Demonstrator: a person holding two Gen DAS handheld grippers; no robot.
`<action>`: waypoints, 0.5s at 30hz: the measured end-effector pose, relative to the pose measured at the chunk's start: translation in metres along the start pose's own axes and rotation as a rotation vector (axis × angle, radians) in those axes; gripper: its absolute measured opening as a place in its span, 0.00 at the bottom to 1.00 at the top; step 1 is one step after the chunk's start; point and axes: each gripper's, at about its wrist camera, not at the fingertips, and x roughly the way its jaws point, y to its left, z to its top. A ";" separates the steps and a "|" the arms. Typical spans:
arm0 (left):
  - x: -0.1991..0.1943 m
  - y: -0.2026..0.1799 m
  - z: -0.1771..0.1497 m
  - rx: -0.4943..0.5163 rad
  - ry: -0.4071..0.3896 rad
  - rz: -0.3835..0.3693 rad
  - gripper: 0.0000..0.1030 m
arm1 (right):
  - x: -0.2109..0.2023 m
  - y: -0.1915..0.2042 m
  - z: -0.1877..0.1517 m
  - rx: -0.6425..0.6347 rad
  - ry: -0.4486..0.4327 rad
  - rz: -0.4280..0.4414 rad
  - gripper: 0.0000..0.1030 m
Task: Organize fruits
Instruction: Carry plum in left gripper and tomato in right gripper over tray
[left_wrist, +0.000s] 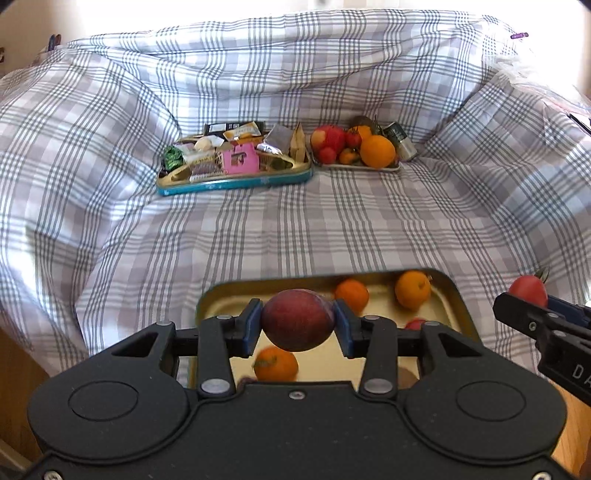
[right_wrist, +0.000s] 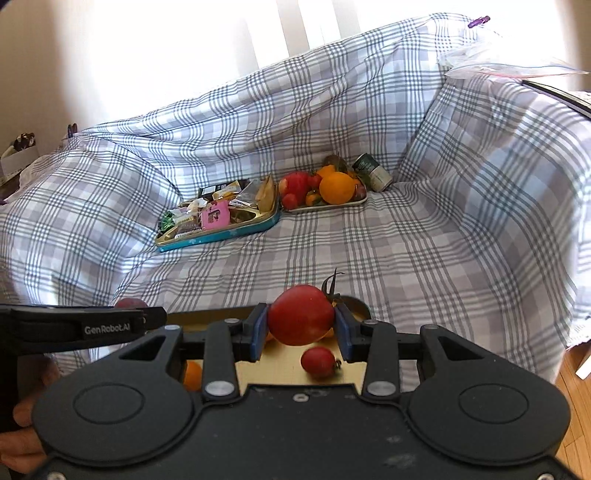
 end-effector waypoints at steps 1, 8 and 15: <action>-0.001 -0.001 -0.003 -0.001 0.001 0.001 0.49 | -0.005 -0.001 -0.004 0.001 -0.003 -0.002 0.39; 0.010 -0.003 -0.016 -0.020 0.035 -0.007 0.49 | -0.008 0.000 -0.013 -0.001 0.015 -0.010 0.39; 0.017 -0.006 -0.021 -0.015 0.026 0.021 0.49 | 0.005 -0.002 -0.021 0.003 0.053 -0.023 0.39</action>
